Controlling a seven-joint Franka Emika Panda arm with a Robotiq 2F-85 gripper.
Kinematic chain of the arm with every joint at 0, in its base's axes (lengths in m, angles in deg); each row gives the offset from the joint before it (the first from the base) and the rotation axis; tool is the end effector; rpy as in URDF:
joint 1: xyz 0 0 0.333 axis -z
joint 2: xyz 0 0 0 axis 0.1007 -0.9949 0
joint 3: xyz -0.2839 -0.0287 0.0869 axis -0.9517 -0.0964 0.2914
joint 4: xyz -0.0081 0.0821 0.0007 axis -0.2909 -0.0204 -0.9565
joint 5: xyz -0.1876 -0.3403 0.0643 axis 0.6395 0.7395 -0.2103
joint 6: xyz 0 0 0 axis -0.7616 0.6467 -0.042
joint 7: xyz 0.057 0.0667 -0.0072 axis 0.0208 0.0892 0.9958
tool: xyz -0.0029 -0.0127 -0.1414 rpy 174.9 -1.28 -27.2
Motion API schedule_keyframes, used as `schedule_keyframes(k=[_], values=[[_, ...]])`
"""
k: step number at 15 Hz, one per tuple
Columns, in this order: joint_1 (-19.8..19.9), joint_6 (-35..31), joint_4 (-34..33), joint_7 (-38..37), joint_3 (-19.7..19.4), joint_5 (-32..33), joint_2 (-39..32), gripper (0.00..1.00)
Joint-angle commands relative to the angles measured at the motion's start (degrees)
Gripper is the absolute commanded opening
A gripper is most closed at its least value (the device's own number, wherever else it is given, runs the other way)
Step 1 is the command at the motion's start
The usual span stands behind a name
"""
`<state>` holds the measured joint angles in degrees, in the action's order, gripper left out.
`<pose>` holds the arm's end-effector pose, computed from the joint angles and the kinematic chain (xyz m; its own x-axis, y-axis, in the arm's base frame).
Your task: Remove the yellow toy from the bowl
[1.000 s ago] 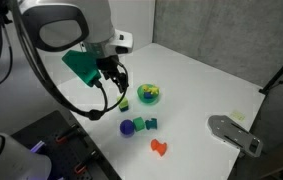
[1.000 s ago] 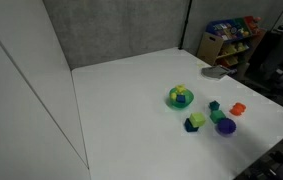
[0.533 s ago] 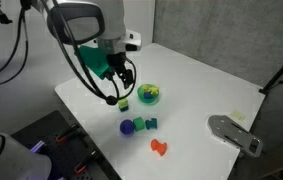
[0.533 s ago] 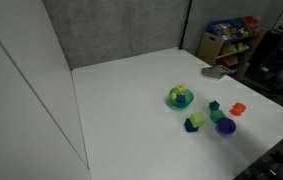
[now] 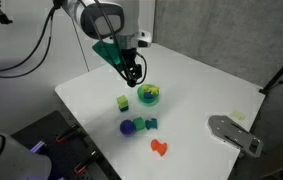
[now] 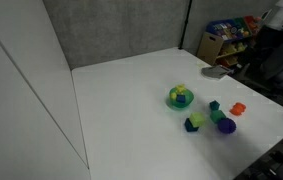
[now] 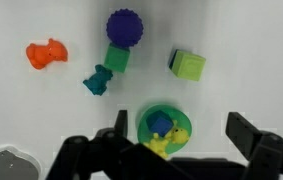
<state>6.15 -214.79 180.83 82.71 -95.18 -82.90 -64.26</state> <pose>0.4766 -0.0439 0.3186 0.9950 -0.0883 0.0470 -0.0829 -0.9907 -0.1082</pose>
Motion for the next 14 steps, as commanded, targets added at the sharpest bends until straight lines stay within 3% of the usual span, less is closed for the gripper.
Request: schedule_keyframes(k=[1, 11, 14], values=[[0.25, 1.91, -8.68, -4.39, 1.95, 0.28, -8.31, 1.0], [-0.95, 1.67, -26.75, -11.61, 3.82, 4.46, -29.11, 1.0], [-2.31, 0.95, -30.94, -12.87, 3.02, 9.59, -34.51, 1.0]])
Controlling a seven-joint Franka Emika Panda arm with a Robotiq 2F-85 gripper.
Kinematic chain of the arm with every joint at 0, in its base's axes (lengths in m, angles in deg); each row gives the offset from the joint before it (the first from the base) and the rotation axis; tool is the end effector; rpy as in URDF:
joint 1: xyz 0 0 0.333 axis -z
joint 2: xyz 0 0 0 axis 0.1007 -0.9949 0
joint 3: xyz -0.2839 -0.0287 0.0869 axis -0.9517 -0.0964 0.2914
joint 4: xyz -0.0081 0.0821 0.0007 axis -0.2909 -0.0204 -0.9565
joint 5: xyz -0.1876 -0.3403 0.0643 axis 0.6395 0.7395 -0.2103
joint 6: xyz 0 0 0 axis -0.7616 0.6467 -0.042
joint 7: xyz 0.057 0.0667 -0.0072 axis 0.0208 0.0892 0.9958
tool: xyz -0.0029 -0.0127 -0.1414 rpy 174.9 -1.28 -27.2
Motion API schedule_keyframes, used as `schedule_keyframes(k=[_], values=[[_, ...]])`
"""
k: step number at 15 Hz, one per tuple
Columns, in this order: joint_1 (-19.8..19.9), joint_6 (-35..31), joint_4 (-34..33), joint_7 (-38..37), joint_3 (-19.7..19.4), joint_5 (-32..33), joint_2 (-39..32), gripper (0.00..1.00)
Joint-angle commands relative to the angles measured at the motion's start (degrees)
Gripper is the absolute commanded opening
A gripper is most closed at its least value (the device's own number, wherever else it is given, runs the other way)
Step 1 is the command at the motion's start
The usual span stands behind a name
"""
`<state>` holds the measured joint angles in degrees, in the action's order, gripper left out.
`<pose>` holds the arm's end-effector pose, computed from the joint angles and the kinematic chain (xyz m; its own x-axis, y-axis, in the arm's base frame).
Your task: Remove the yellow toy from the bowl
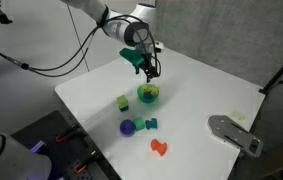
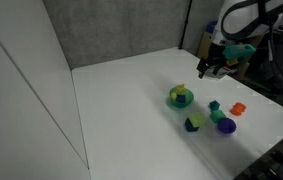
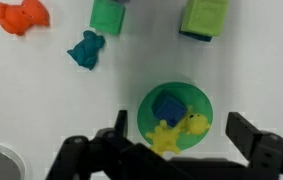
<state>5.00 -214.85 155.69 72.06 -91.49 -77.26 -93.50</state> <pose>0.5999 -0.0113 0.2313 0.9921 -0.1218 -0.0290 -0.1220 -0.9925 -0.0062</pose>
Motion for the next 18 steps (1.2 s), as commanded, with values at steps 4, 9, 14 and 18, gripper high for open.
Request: schedule_keyframes(k=[4, 9, 14, 18], values=[[-1.83, 1.11, -9.92, -3.0, -0.95, 6.25, -9.61, 1.0], [-1.19, 2.13, -8.98, -1.57, -0.18, 4.86, -9.37, 1.0], [-0.97, 1.7, -11.22, -1.46, -0.08, 4.52, -11.28, 1.0], [-1.39, 1.25, -15.4, -1.65, -0.44, 5.37, -15.22, 1.0]])
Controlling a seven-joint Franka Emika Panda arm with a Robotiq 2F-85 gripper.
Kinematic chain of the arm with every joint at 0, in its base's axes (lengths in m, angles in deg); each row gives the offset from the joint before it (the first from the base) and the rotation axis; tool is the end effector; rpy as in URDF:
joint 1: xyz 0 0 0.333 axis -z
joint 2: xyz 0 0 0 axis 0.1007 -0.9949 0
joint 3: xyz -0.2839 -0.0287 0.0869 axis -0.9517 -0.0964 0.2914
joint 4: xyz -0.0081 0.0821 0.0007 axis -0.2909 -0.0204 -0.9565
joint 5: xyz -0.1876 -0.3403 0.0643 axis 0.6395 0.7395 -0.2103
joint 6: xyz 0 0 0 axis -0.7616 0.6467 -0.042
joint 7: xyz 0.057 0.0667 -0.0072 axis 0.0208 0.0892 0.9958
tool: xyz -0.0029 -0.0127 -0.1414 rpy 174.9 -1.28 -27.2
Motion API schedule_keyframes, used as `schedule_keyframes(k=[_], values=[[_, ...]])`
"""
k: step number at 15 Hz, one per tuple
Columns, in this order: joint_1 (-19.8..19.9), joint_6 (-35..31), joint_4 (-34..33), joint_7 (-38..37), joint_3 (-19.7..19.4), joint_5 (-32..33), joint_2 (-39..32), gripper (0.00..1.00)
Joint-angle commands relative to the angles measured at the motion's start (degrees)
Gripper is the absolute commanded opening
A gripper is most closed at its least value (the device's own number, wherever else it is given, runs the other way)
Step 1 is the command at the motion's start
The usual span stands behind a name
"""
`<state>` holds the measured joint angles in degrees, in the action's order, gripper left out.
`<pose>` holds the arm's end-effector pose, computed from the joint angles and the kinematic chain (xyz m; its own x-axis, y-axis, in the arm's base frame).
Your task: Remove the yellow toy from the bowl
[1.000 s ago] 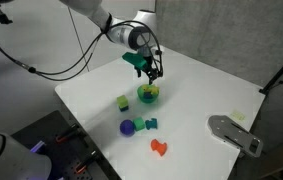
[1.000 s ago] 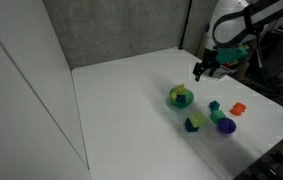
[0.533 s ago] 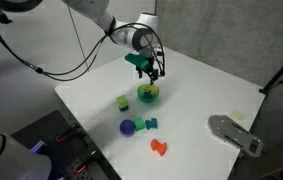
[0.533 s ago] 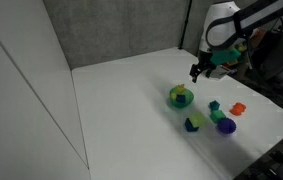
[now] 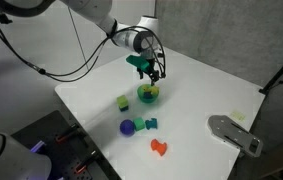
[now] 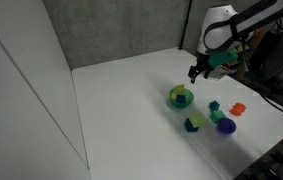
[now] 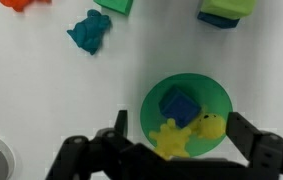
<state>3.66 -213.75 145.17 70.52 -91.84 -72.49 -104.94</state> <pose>0.6376 -0.0045 0.1824 0.9956 -0.0733 -0.0579 -0.0694 -0.9953 0.0669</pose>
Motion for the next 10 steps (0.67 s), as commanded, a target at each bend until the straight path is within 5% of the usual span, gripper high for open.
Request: schedule_keyframes(k=[1, 10], values=[[-0.03, 0.27, -6.21, 0.1, -0.04, 0.56, -4.94, 1.0], [0.15, 1.16, -21.9, 3.0, 0.68, 0.4, -18.95, 1.0]])
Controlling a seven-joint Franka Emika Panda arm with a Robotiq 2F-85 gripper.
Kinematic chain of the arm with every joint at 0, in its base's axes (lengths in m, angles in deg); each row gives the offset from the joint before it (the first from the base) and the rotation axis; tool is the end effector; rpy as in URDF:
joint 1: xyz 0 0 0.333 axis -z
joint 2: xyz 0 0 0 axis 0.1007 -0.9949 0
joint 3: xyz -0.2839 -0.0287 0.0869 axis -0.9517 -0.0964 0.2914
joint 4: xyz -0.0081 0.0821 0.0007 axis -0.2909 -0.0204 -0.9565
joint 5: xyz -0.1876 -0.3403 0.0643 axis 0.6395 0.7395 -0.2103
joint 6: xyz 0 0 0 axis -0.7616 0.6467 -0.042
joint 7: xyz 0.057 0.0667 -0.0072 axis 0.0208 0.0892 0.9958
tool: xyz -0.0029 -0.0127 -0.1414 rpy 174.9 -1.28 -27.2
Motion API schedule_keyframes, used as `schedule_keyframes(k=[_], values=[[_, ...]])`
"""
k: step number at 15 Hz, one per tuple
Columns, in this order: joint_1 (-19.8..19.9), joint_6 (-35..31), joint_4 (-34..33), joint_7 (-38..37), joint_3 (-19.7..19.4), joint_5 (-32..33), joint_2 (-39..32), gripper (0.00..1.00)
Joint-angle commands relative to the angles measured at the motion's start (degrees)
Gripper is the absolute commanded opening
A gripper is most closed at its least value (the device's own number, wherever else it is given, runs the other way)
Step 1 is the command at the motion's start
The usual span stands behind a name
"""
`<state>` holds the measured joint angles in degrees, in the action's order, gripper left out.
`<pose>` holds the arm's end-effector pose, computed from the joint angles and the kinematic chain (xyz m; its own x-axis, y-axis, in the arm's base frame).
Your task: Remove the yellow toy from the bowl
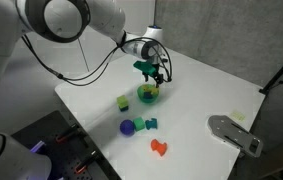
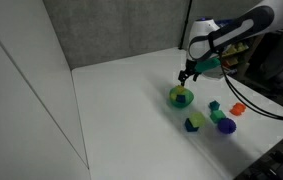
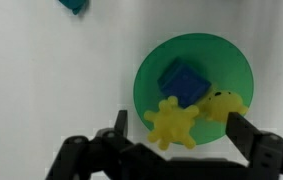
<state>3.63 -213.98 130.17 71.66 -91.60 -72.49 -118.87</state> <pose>0.6887 0.0002 0.1295 0.9984 -0.0433 -0.0364 -0.0407 -0.9968 0.0692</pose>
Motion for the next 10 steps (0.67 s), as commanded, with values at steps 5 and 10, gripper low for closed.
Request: schedule_keyframes(k=[5, 10], values=[[-0.44, 1.31, -13.53, 3.02, 0.37, 0.85, -10.83, 1.0], [-0.96, 1.33, -17.86, 3.45, 0.25, 1.03, -13.9, 0.89]])
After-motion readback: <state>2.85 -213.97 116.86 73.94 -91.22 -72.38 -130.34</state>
